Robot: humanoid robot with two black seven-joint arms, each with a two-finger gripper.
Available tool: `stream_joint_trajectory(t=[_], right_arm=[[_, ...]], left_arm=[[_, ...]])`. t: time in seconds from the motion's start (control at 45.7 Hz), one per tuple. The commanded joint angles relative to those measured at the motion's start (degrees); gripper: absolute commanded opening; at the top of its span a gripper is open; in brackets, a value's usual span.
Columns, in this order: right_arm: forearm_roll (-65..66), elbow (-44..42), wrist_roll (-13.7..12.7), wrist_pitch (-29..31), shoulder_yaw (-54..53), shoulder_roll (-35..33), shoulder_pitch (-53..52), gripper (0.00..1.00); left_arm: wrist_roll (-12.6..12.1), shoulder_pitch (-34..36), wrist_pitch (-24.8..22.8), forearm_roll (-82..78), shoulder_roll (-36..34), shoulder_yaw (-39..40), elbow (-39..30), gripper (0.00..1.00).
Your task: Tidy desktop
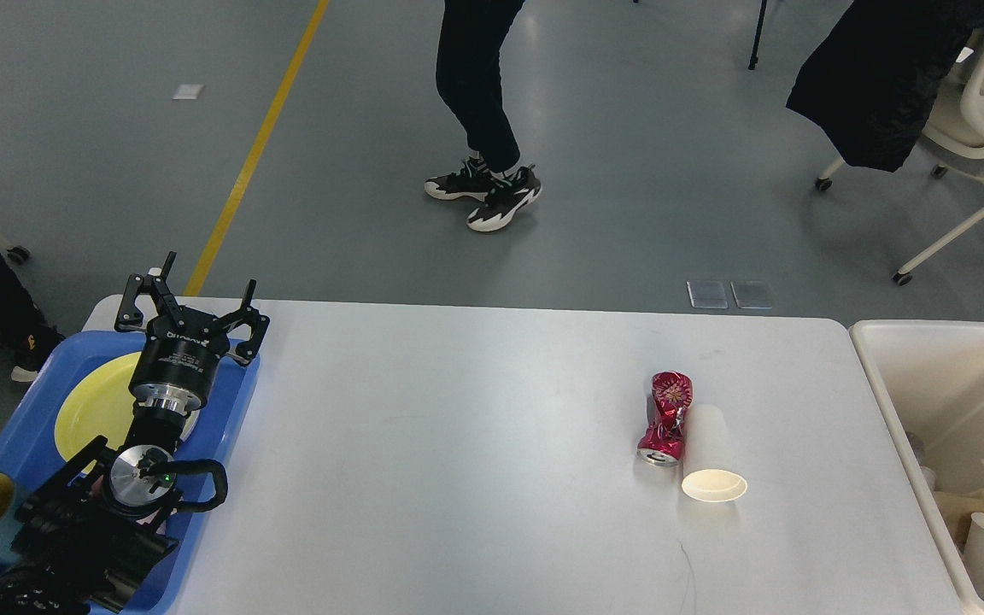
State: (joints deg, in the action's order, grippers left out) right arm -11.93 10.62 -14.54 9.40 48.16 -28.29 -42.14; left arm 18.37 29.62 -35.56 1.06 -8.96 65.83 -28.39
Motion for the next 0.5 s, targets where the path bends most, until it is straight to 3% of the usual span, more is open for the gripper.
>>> stream_joint_trajectory(t=[0.0, 0.35, 0.438, 0.46, 0.482], right_arm=[[-0.11, -10.70, 0.04, -0.52, -0.17, 6.49, 7.77, 0.00], [-0.64, -11.15, -0.22, -4.22, -0.52, 8.70, 10.94, 0.00], [-0.72, -11.15, -0.05, -7.55, -0.52, 8.69, 10.85, 0.89], [-0.72, -10.97, 0.04, -8.51, -0.52, 8.70, 10.85, 1.00], [-0.72, -10.88, 0.04, -8.79, -0.61, 8.70, 10.85, 1.00]], left_arm=[[0.00, 0.00, 0.05, -0.01, 0.00, 0.00, 0.00, 0.96], [0.00, 0.00, 0.05, -0.01, 0.00, 0.00, 0.00, 0.96], [0.00, 0.00, -0.03, -0.01, 0.00, 0.00, 0.00, 0.96], [0.00, 0.00, -0.03, -0.01, 0.00, 0.00, 0.00, 0.96], [0.00, 0.00, -0.03, -0.01, 0.00, 0.00, 0.00, 0.96]])
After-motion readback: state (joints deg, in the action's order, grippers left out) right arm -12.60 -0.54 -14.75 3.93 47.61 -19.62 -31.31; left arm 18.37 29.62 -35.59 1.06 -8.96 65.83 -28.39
